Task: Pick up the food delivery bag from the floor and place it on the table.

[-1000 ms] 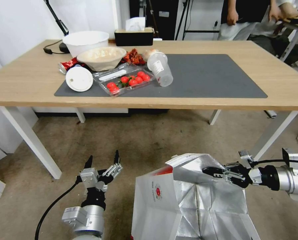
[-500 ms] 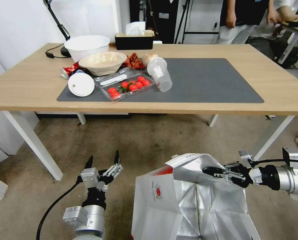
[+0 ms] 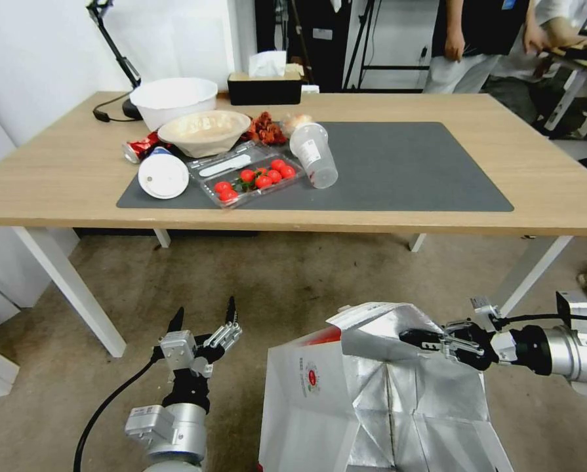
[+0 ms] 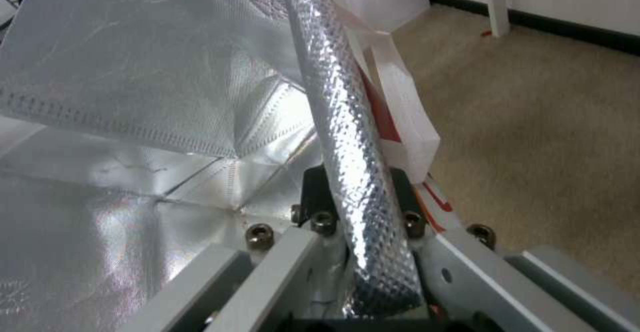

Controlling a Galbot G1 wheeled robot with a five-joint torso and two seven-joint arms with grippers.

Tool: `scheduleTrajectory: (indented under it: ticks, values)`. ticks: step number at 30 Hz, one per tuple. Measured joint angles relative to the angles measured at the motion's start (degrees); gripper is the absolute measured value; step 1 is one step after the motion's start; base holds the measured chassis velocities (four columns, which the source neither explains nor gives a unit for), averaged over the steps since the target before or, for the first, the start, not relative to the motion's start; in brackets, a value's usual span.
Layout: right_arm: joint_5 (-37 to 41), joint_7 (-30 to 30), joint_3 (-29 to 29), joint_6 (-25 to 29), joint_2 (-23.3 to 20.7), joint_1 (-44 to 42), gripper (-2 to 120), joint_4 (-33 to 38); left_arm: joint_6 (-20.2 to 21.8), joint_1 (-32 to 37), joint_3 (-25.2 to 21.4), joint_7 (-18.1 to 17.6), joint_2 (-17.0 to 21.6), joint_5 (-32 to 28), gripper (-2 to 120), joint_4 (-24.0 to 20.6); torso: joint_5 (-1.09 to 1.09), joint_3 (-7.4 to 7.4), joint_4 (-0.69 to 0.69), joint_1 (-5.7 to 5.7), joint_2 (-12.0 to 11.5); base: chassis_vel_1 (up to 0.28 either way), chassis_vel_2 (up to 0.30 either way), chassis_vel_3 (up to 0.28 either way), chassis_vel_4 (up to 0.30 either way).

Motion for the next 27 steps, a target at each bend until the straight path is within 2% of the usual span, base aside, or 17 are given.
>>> scheduleTrajectory:
  ticks: [27]
  values:
    - [-0.3,-0.67,-0.43,0.28,0.18,0.12,0,-0.3,0.07,0.11,0.01,0.25,-0.14,0.44,100,-0.07,0.0,3.95,0.0,2.49,6.44,0.0,0.0,0.0,0.0]
